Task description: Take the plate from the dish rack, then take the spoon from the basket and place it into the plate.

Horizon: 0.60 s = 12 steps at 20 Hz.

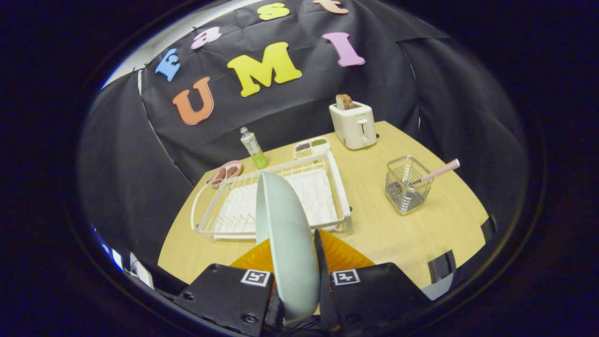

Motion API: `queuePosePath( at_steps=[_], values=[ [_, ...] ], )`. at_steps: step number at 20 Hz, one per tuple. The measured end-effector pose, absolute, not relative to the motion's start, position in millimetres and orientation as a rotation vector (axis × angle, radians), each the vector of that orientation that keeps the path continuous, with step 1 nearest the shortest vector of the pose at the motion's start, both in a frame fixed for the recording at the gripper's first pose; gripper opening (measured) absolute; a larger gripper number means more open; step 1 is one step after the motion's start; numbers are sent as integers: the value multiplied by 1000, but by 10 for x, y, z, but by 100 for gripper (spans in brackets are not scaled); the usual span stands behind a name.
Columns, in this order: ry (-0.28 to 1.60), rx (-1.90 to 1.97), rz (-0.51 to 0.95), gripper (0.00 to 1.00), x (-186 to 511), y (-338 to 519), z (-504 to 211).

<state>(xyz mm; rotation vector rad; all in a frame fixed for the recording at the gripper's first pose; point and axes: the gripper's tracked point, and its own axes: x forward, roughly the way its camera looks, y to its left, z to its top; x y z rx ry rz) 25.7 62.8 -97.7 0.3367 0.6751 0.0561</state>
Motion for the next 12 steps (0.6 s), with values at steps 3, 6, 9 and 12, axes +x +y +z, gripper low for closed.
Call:
queuePosePath(
  at_steps=[3,6,9,12],
  values=[
    [771,467,75,35,205,641,-1444],
    [856,582,77,35,147,663,-1784],
    [887,664,106,35,192,689,-1932],
    [874,685,111,37,234,639,-2004]
  ],
)
